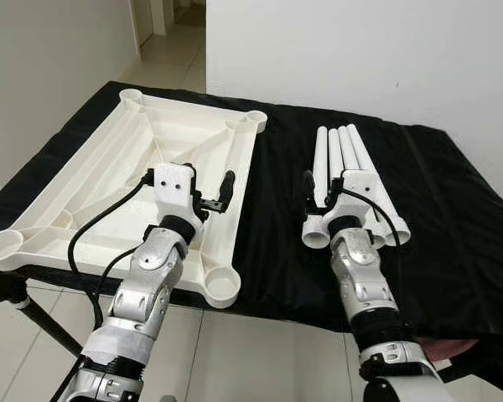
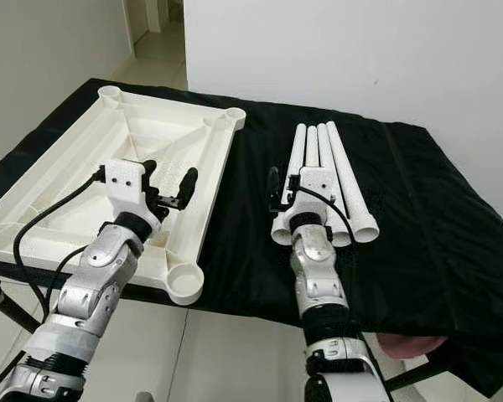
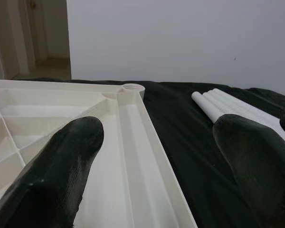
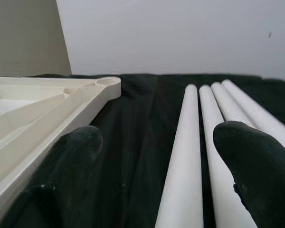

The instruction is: Building children table

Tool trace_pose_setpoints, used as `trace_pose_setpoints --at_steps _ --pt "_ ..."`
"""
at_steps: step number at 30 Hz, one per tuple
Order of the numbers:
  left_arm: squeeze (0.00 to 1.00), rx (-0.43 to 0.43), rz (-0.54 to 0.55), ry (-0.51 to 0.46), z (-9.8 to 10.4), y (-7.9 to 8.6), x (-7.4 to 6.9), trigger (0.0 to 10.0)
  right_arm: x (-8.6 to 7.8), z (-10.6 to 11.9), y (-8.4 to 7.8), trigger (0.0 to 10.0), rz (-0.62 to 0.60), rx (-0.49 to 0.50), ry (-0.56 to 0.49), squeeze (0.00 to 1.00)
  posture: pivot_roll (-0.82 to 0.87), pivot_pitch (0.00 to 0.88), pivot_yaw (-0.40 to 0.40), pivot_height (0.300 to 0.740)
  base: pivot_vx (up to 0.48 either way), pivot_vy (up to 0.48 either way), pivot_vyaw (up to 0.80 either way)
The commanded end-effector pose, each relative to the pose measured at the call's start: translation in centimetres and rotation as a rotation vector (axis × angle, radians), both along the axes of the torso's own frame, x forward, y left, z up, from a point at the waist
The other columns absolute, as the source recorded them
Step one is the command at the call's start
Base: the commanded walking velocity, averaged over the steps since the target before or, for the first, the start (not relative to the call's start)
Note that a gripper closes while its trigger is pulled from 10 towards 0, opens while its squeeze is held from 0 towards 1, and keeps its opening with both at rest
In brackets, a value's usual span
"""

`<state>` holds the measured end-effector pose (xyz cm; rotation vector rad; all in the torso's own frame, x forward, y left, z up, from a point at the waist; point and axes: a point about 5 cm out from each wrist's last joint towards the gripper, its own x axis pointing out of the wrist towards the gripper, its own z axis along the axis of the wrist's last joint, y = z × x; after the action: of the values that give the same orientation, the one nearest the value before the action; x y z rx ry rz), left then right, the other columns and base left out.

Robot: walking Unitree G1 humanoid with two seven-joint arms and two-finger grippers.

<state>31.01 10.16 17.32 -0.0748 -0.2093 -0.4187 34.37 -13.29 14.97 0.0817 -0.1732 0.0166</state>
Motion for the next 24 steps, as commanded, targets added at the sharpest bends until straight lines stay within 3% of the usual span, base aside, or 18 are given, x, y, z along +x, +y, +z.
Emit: trace_pose_setpoints --at_steps 1,12,24 --pt "0.0 0.038 -0.208 0.002 -0.3 -1.2 -0.9 10.0 -0.1 -0.4 0.5 10.0 -0.011 0.045 0.044 0.0 -0.04 0.0 -0.027 0.74 0.0 0.0 0.0" --pt "0.0 0.045 -0.193 -0.007 0.1 -1.1 -1.3 10.0 -0.6 -3.4 1.4 10.0 -0.023 0.107 0.227 0.0 -0.02 0.0 -0.024 0.74 0.0 0.0 0.0" --pt "0.0 0.039 -0.177 -0.016 0.4 -0.9 -1.3 10.0 -0.7 -4.9 1.1 10.0 -0.065 0.134 0.325 0.0 -0.01 0.0 -0.033 0.74 0.0 0.0 0.0"
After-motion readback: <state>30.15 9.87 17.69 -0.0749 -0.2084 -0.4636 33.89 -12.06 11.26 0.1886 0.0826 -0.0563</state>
